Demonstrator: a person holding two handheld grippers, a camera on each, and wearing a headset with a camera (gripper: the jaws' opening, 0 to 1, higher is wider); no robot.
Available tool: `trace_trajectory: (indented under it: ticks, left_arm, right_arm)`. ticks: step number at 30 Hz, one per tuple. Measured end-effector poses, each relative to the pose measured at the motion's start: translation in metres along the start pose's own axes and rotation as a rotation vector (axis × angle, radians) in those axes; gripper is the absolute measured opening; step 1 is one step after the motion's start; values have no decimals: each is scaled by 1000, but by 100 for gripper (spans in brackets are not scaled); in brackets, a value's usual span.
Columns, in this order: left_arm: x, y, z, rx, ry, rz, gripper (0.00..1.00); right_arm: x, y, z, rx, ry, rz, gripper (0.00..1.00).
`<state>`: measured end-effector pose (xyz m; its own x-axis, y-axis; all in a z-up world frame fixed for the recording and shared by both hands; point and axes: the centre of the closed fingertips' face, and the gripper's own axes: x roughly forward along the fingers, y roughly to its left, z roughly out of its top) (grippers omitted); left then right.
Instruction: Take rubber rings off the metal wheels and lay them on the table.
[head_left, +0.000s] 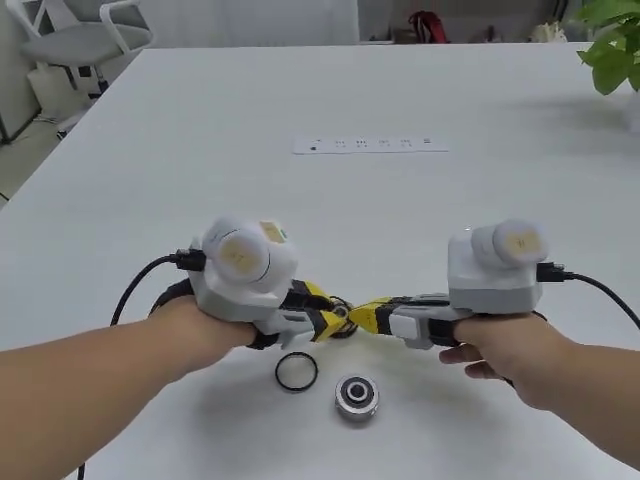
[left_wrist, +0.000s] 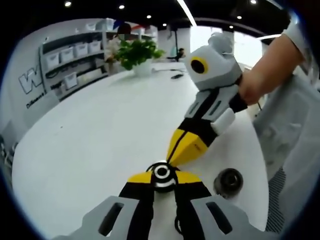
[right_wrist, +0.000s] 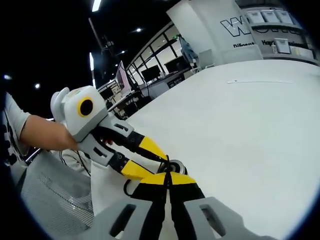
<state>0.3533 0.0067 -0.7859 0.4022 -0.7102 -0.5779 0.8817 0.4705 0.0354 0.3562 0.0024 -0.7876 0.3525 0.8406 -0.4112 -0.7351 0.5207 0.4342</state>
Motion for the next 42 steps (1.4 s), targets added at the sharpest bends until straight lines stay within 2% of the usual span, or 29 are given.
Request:
trace_trajectory:
  ticks: [5, 13, 17, 25, 35, 42]
  left_arm:
    - [-12, -4, 5, 0, -28, -23, 25]
    - [-35, -5, 19, -7, -102, -24, 31]
    - [-45, -7, 22, -9, -126, -24, 34]
    - [-62, -10, 22, -12, -158, -22, 41]
    - [-82, -13, 19, 2, -174, -10, 48]
    - [-96, -11, 11, -10, -177, 10, 54]
  right_arm:
    - [0, -1, 1, 2, 0, 6, 0]
    - [-1, 5, 4, 7, -9, 22, 0]
    - [-2, 9, 6, 9, -12, 32, 0]
    - [-5, 18, 10, 13, -17, 48, 0]
    - [-6, 28, 13, 12, -17, 72, 0]
    - [-4, 36, 14, 13, -12, 98, 0]
